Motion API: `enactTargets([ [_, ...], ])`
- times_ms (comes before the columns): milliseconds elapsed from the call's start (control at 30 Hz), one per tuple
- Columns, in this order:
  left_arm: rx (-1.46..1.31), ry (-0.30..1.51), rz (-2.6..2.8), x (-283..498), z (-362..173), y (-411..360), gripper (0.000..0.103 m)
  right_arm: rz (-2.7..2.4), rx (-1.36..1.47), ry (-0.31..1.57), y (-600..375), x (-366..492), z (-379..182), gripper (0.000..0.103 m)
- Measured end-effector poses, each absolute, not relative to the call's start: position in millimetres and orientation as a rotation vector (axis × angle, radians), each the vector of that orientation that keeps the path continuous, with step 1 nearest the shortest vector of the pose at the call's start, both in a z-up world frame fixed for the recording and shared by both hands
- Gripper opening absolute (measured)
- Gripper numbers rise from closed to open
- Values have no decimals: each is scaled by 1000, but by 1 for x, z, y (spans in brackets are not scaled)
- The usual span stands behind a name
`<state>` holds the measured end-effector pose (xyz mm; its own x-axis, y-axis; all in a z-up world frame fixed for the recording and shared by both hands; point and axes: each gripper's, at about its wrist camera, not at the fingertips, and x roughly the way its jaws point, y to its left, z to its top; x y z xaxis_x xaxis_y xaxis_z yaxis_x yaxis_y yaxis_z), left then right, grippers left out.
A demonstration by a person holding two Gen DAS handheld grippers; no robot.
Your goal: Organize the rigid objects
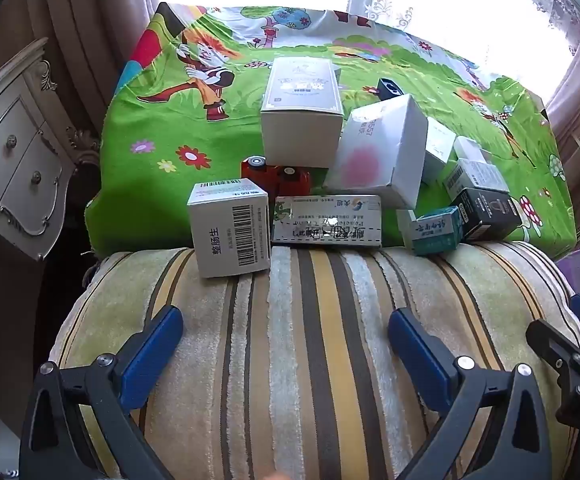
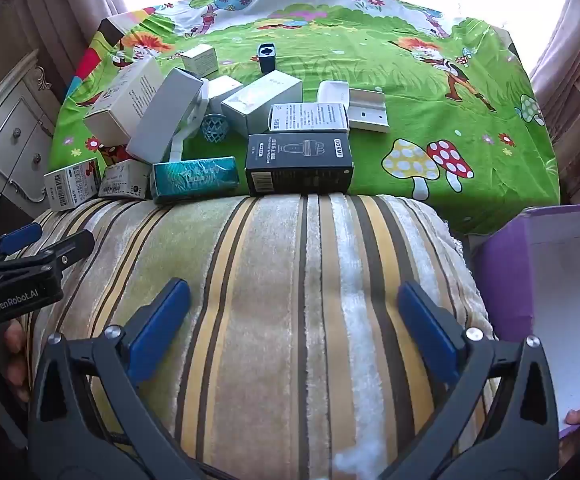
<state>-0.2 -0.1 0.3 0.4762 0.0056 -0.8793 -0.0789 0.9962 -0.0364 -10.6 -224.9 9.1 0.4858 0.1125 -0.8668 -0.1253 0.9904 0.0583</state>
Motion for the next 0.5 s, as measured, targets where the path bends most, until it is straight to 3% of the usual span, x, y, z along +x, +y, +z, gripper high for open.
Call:
enactTargets([
  [500,-89,1101,53,1,-4,1,103,139,-17,1055,-224,-9,11,103],
])
